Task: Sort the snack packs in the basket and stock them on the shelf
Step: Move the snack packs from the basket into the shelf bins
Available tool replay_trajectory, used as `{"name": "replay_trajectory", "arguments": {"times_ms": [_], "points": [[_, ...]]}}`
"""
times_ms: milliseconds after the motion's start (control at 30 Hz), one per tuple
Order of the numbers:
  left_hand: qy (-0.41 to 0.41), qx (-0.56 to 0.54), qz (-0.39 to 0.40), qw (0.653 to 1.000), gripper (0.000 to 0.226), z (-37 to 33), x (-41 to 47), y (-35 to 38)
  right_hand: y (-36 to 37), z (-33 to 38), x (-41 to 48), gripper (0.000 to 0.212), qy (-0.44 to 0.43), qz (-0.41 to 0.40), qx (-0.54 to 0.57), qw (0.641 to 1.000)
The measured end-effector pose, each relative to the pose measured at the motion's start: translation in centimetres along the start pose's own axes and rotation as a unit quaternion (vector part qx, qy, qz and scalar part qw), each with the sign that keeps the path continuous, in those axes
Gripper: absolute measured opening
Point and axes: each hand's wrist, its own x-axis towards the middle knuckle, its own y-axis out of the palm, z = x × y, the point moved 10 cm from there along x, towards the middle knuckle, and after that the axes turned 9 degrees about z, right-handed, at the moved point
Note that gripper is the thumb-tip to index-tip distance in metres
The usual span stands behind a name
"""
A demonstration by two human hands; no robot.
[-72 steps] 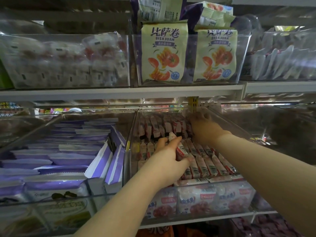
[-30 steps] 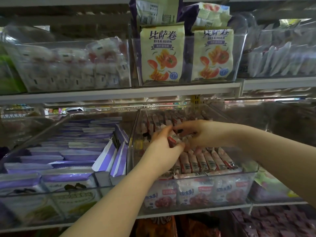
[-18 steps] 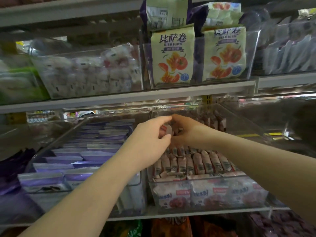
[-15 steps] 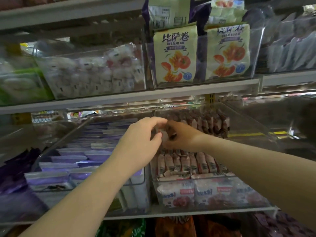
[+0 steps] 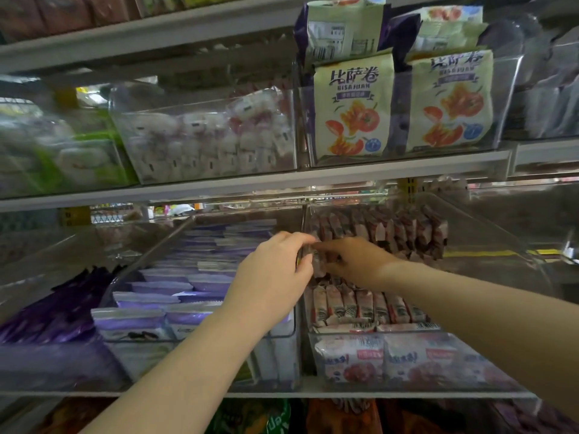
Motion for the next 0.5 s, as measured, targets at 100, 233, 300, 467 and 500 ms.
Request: {"name": "replay_trajectory", "arguments": {"times_ms": [100, 233, 300, 467, 500], "points": [[-0.011, -0.031, 0.043, 0.999, 0.038, 0.3, 0.0, -0.1, -0.7, -0.3, -0.4, 0.052, 0.018, -0.006, -0.011, 1.000], [0.010, -0.086, -0.019, 0.996, 0.033, 0.4, -1.5, -2.8, -3.9, 0.9, -2.7, 0.054, -0.004, -0.117, 0.012, 0.993], [0.017, -0.091, -0.076, 0.993, 0.030, 0.9, -3.6, -4.3, -5.4, 3.0, -4.8, 0.043, -0.043, -0.206, 0.035, 0.977], [0.008, -0.063, -0.167, 0.984, 0.025, 3.9, -11.4, -6.1, -3.6, 13.4, -10.2, 0.018, -0.188, -0.280, 0.058, 0.939], [-0.003, -0.056, -0.173, 0.983, 0.025, 5.0, -13.2, -6.1, -2.2, 15.6, -10.8, 0.016, -0.214, -0.270, 0.054, 0.937]]}}
